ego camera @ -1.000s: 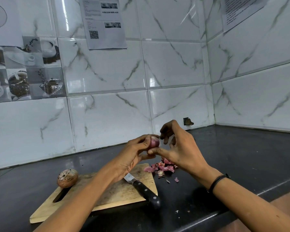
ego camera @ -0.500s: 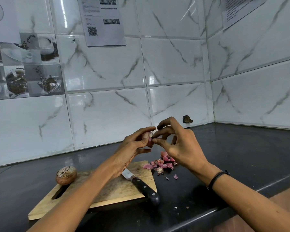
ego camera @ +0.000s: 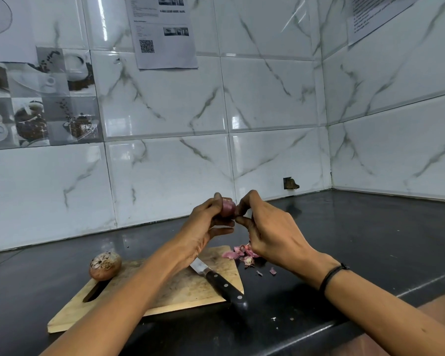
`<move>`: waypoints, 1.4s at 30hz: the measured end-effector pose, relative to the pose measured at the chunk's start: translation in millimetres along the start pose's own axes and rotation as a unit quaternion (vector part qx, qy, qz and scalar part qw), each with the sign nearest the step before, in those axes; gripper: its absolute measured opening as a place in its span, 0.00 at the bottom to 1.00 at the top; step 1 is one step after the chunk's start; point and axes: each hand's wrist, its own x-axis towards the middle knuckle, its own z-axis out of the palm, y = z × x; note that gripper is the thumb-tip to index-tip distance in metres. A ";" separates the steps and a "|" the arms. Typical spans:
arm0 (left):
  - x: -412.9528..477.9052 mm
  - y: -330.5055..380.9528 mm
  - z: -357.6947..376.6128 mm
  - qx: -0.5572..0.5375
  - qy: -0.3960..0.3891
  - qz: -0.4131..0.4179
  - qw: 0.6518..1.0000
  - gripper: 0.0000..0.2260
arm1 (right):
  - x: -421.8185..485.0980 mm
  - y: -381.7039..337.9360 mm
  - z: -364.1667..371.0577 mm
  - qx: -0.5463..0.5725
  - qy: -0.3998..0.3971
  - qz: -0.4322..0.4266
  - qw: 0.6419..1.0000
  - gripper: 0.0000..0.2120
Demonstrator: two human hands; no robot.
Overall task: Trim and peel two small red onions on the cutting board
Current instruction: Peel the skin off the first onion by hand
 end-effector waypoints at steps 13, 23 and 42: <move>-5.9 0.4 -1.7 0.030 -0.066 0.042 0.996 0.13 | -1.6 -1.7 -10.5 0.109 0.073 -0.008 0.991 0.17; -10.0 -3.8 2.5 0.155 -0.047 0.102 0.981 0.09 | -3.6 -0.3 -12.8 0.044 0.073 0.013 0.996 0.20; -4.4 -3.1 1.5 0.003 -0.050 0.027 0.998 0.15 | -1.7 3.5 -13.0 0.047 0.072 0.033 0.996 0.21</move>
